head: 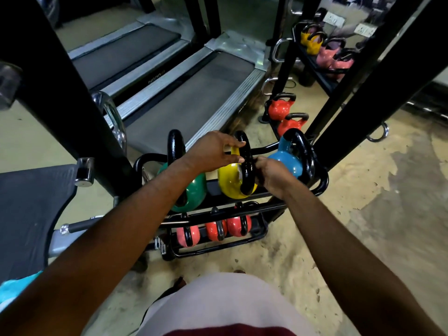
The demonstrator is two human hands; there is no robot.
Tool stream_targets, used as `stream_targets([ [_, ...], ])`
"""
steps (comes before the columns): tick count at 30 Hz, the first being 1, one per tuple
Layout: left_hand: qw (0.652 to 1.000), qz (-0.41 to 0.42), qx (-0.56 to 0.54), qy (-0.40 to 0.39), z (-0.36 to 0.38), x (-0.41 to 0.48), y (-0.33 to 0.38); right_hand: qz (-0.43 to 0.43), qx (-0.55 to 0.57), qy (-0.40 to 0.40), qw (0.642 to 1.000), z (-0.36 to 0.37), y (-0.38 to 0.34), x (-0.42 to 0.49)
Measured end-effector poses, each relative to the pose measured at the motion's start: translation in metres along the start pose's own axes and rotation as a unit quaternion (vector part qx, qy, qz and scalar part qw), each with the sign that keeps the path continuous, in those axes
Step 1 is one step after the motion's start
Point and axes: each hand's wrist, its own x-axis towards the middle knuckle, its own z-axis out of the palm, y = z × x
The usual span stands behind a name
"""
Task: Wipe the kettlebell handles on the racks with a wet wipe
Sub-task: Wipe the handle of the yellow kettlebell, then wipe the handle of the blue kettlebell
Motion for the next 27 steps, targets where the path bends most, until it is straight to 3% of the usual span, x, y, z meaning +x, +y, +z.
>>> stream_targets([
  [5,0.999,0.016,0.029,0.014,0.001,0.0,0.0,-0.011,-0.024,0.079,0.996,0.002,0.001,-0.01],
  [8,0.997,0.033,0.048,0.041,0.0,0.003,-0.002,-0.059,-0.054,0.061,0.995,0.0,0.025,-0.035],
  [10,0.995,0.046,0.058,0.059,0.002,0.007,0.003,-0.07,0.001,0.053,0.996,-0.011,0.028,-0.049],
  [13,0.995,0.053,0.059,0.065,0.01,0.018,0.019,-0.126,0.044,0.134,0.982,-0.036,0.019,-0.06],
  [15,0.995,0.068,0.049,0.055,0.019,0.03,0.033,-0.194,-0.03,0.211,0.957,-0.057,0.015,-0.06],
  [19,0.998,0.057,0.033,-0.023,0.042,0.064,0.059,-0.283,-0.255,0.322,0.867,-0.096,0.002,-0.05],
  [24,0.998,0.04,0.026,-0.051,0.067,0.094,0.071,-0.335,-0.422,0.237,0.808,-0.102,0.002,-0.027],
  [27,0.998,0.039,0.009,-0.046,0.08,0.104,0.078,-0.328,-0.486,0.267,0.765,-0.112,0.036,-0.044],
])
